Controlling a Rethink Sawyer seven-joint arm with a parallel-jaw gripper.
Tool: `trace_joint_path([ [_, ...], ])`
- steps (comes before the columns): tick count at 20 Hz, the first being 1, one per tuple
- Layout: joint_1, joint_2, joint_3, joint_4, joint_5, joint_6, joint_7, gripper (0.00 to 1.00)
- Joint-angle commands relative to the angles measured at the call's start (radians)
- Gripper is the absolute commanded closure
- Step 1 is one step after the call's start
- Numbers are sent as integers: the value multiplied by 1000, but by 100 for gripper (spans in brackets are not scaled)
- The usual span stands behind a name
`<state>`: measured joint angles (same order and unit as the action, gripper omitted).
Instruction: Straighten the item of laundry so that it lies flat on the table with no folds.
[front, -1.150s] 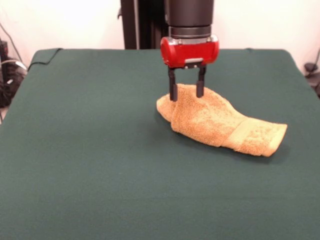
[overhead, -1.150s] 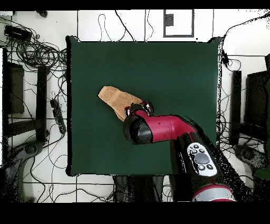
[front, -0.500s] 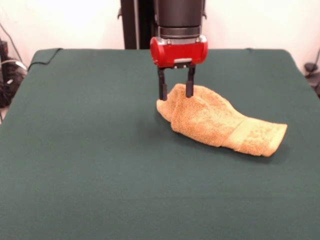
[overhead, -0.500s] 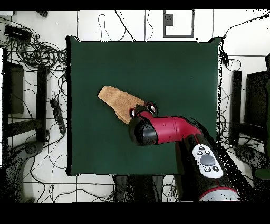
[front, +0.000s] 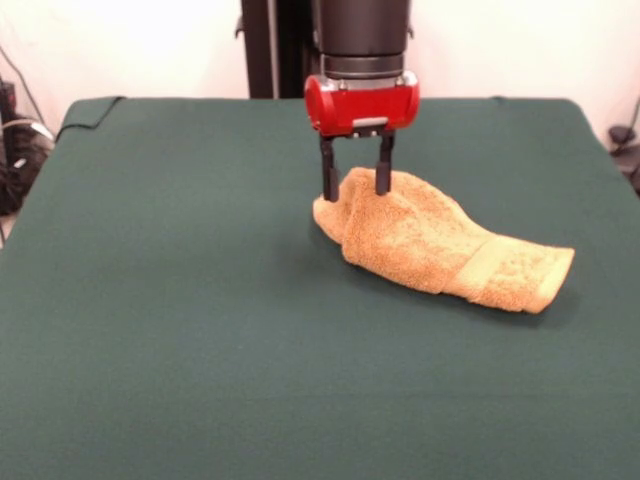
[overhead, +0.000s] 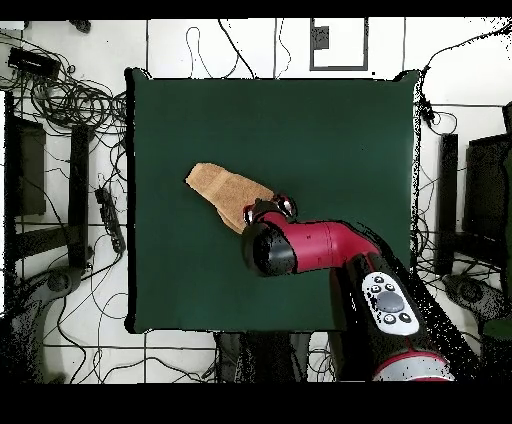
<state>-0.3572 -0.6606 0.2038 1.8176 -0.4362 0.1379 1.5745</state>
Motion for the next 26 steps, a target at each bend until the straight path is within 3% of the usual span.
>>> trace_joint_path([
  [1, 39, 79, 53, 60, -25, -21, 112, 0],
  [26, 49, 114, -8, 123, 3, -18, 164, 0],
])
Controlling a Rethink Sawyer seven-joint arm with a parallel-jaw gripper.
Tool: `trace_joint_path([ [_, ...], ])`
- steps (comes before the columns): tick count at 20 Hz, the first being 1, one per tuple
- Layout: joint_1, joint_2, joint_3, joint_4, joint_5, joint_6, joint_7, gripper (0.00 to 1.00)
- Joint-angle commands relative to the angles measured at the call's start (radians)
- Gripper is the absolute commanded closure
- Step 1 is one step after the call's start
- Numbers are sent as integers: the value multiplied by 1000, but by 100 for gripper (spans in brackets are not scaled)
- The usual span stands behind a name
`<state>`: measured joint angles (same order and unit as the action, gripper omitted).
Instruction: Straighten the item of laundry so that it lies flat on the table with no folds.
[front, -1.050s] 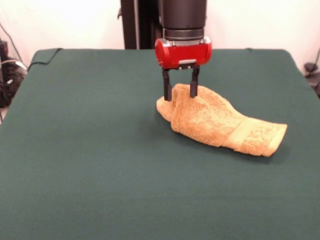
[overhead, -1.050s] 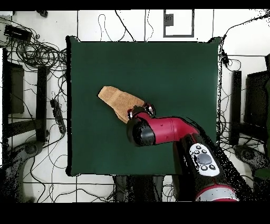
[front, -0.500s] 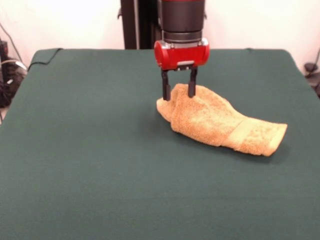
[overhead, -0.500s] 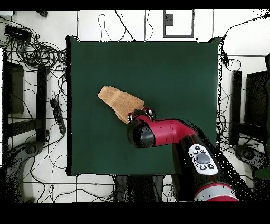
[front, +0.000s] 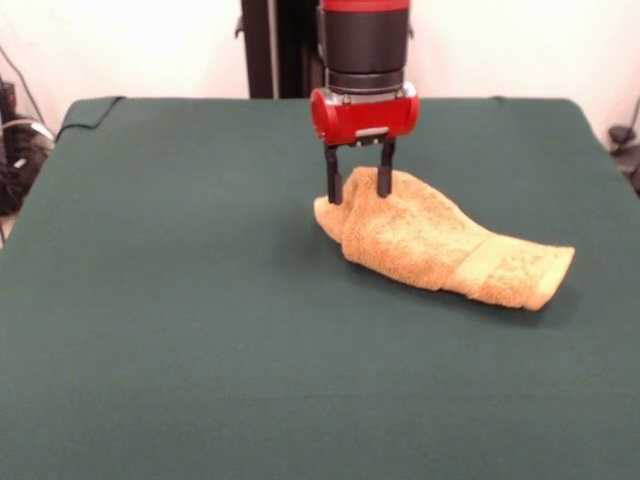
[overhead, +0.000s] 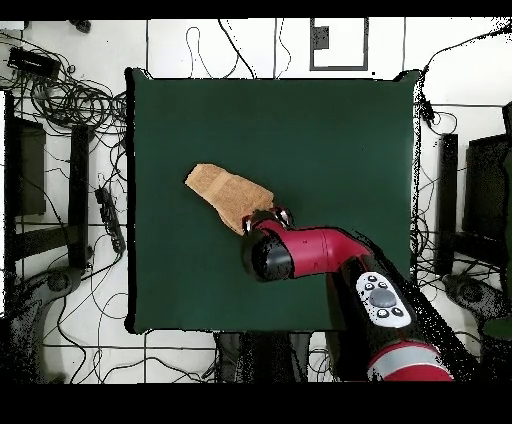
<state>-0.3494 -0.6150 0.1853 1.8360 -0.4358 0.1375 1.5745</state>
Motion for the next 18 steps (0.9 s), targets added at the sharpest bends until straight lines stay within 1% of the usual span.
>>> trace_joint_path([
  [1, 43, 67, 8, 108, 6, -17, 168, 0],
  [6, 56, 56, -5, 132, 19, -11, 187, 0],
  [13, 70, -16, -16, 206, 62, 50, 208, 0],
  [18, 63, -6, -8, 208, 88, 73, 197, 0],
])
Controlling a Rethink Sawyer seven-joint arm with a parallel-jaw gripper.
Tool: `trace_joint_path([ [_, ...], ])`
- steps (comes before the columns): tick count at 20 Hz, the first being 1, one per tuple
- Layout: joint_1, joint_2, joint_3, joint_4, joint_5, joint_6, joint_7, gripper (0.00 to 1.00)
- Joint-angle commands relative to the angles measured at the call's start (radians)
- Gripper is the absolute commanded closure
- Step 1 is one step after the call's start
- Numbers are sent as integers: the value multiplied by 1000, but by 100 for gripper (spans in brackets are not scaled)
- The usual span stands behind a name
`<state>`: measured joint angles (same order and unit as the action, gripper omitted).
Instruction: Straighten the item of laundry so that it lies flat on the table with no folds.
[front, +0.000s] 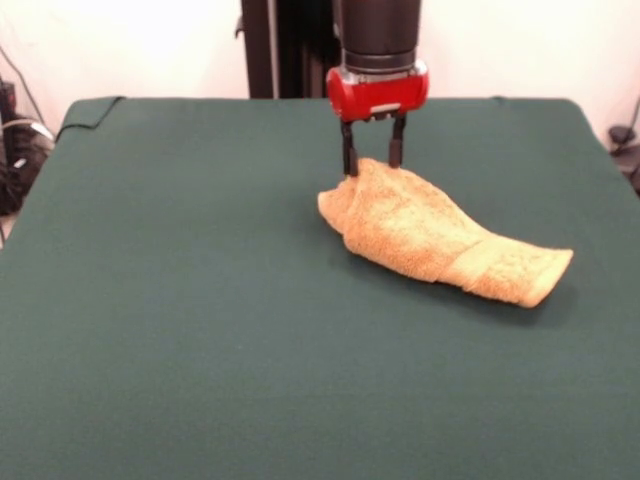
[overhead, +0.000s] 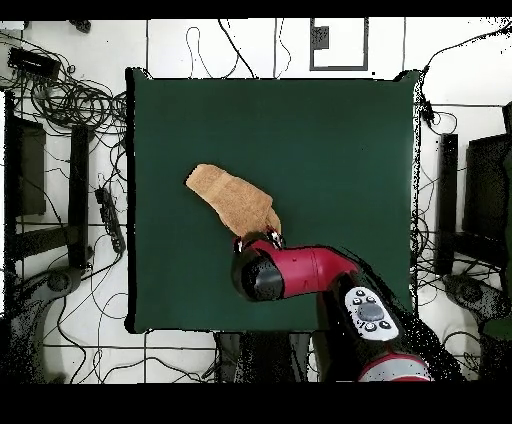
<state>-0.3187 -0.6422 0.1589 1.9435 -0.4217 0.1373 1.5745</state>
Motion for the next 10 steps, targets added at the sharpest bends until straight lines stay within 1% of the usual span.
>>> trace_joint_path([
  [1, 27, 25, 24, 101, 73, 66, 192, 0],
  [5, 4, 38, 47, 102, 69, 38, 173, 0],
  [6, 2, 66, 52, 78, 63, 23, 165, 0],
  [10, 4, 132, 63, 2, 51, -5, 146, 0],
])
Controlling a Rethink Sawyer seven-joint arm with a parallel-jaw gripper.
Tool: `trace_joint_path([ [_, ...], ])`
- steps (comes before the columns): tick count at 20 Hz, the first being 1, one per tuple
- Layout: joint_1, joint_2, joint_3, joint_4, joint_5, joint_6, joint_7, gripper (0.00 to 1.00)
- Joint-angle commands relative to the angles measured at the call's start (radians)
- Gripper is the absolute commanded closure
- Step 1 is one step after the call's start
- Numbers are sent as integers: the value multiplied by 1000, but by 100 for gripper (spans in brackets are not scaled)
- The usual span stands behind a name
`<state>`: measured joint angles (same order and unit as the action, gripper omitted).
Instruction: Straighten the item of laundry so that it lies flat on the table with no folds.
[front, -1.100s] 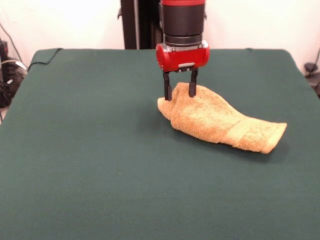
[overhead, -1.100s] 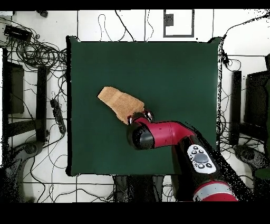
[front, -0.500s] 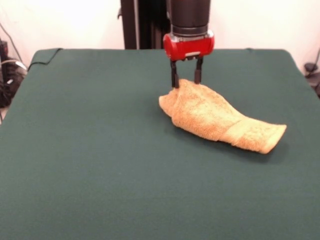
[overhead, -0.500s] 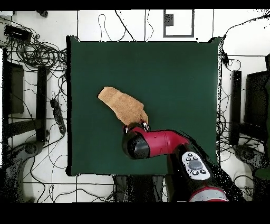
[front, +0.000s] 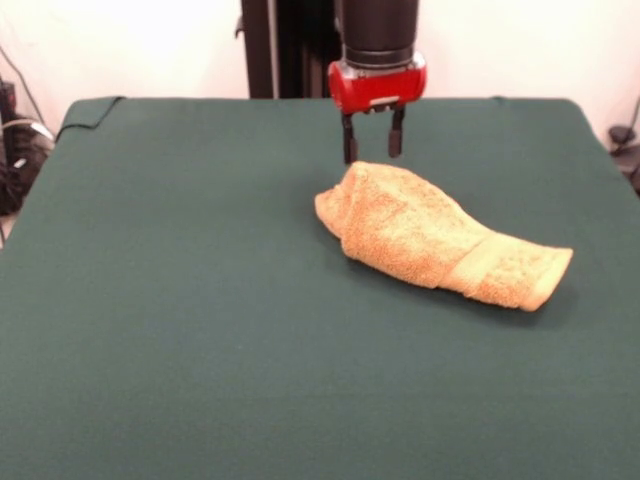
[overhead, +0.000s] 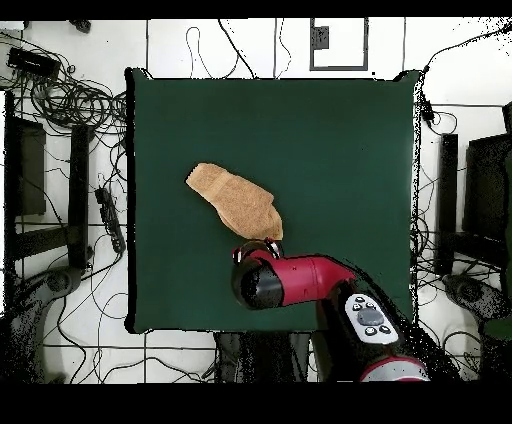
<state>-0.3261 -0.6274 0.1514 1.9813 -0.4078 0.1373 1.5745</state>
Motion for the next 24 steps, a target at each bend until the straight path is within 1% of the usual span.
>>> trace_joint_path([
  [1, 12, 128, 73, -48, 37, -8, 144, 0],
  [5, 21, 155, 79, -87, 33, -32, 141, 0],
  [9, 26, 139, 84, -95, 33, -27, 137, 0],
  [12, 36, 95, 77, -82, 33, -17, 136, 0],
  [21, 52, 11, 70, -64, 35, 17, 129, 0],
  [24, 70, -41, 52, -38, 46, 39, 143, 0],
])
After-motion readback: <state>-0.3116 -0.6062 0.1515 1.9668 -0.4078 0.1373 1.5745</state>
